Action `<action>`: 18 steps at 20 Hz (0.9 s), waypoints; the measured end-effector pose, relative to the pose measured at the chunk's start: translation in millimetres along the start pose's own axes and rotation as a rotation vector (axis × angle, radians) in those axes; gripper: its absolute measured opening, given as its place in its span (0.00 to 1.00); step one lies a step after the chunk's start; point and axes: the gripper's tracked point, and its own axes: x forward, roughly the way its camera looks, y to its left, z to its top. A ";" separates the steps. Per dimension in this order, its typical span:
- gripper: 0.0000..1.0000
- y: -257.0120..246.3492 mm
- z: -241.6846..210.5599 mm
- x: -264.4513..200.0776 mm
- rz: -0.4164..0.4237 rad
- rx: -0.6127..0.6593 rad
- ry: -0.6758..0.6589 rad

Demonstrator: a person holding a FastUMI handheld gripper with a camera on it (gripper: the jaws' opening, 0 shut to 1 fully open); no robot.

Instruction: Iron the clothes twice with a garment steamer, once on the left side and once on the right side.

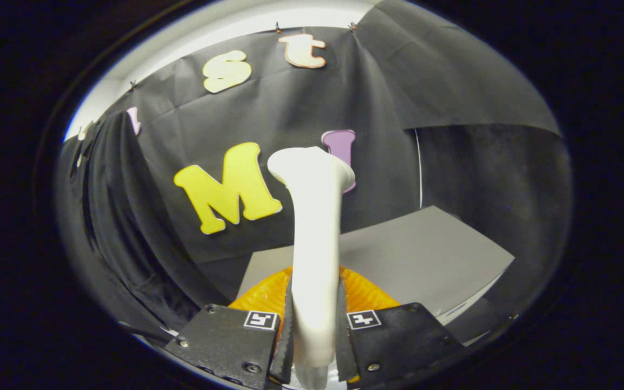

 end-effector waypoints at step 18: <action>0.34 209.4 27.6 -150.7 0.169 -0.103 -0.486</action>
